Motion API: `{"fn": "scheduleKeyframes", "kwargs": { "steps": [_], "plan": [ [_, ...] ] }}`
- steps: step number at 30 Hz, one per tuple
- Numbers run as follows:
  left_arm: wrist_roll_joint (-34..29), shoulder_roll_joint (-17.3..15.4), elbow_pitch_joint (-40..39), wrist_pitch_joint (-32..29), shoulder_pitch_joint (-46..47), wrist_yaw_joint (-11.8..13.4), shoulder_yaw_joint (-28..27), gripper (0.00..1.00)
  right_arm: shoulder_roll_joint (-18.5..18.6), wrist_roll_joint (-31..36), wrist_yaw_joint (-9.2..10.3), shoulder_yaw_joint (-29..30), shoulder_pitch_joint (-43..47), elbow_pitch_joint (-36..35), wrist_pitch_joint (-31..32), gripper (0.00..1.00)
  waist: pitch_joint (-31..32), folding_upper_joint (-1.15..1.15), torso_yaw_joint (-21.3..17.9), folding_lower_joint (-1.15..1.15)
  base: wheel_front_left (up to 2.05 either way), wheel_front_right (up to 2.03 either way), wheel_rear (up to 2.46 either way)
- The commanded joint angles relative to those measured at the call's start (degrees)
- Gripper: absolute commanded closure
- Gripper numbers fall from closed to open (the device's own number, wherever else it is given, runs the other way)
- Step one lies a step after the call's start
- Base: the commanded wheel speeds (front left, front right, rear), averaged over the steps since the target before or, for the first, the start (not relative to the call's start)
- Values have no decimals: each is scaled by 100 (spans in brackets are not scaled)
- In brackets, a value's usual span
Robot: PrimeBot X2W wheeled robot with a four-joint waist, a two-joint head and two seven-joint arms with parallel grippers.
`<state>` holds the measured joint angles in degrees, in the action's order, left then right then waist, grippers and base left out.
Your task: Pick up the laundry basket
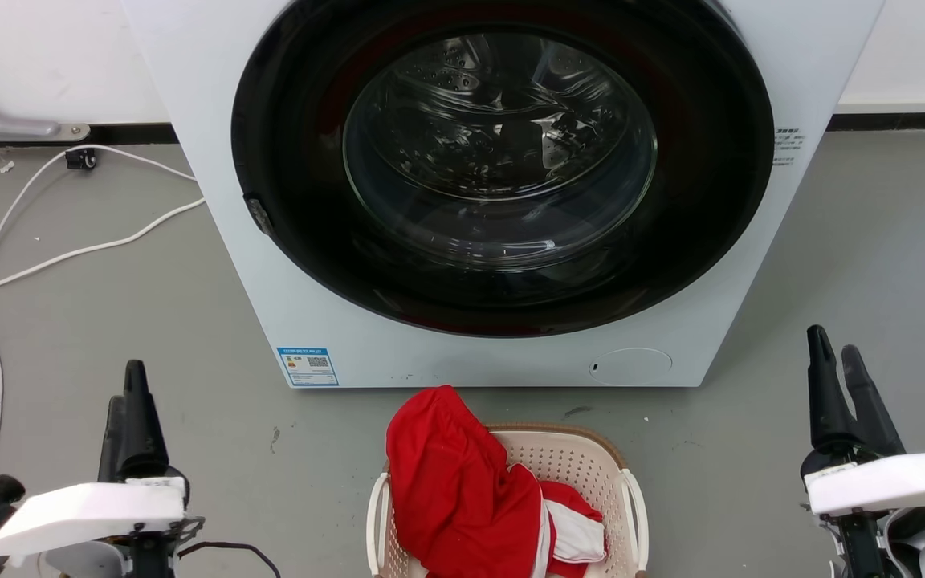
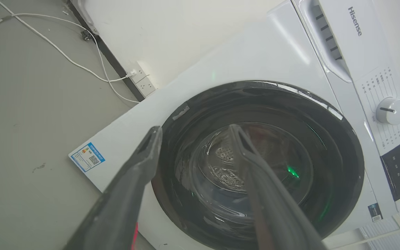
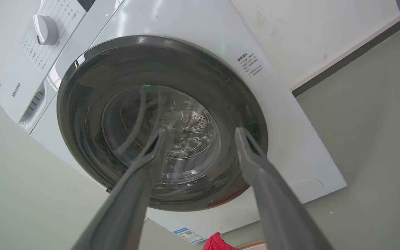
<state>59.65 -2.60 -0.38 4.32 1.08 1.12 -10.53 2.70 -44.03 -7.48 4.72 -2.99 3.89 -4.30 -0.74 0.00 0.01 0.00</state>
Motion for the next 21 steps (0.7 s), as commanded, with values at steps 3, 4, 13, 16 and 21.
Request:
{"fn": "scheduleKeyframes", "kwargs": {
  "steps": [3, 4, 13, 16, 21],
  "plan": [
    [-544, -24, -292, 102, -55, 19, 210, 0, 20, 578, -2, -52, -74, -246, -96, 0, -7, 0, -3, 0, 0, 0, 0],
    [-688, -24, -332, 117, -76, 3, 262, 0, 21, 707, -2, -77, -59, -280, -113, 0, -9, 0, -3, 0, 0, 0, 0],
    [-2175, -26, -677, 274, -226, -184, 905, 0, 22, 1595, -1, -214, 85, -338, -270, 0, -16, 0, -2, 0, 0, 0, 0],
    [-2530, -27, -677, 322, -272, -223, 1080, 0, 22, 1884, -1, -250, 124, -258, -318, 0, -11, 0, -2, 0, 0, 0, 0],
    [-3154, -91, -697, 401, -271, -186, 1364, 0, 23, 2274, -1, -205, 144, -194, -397, 0, -12, 0, -5, 0, 0, 0, 0]
  ]
}}
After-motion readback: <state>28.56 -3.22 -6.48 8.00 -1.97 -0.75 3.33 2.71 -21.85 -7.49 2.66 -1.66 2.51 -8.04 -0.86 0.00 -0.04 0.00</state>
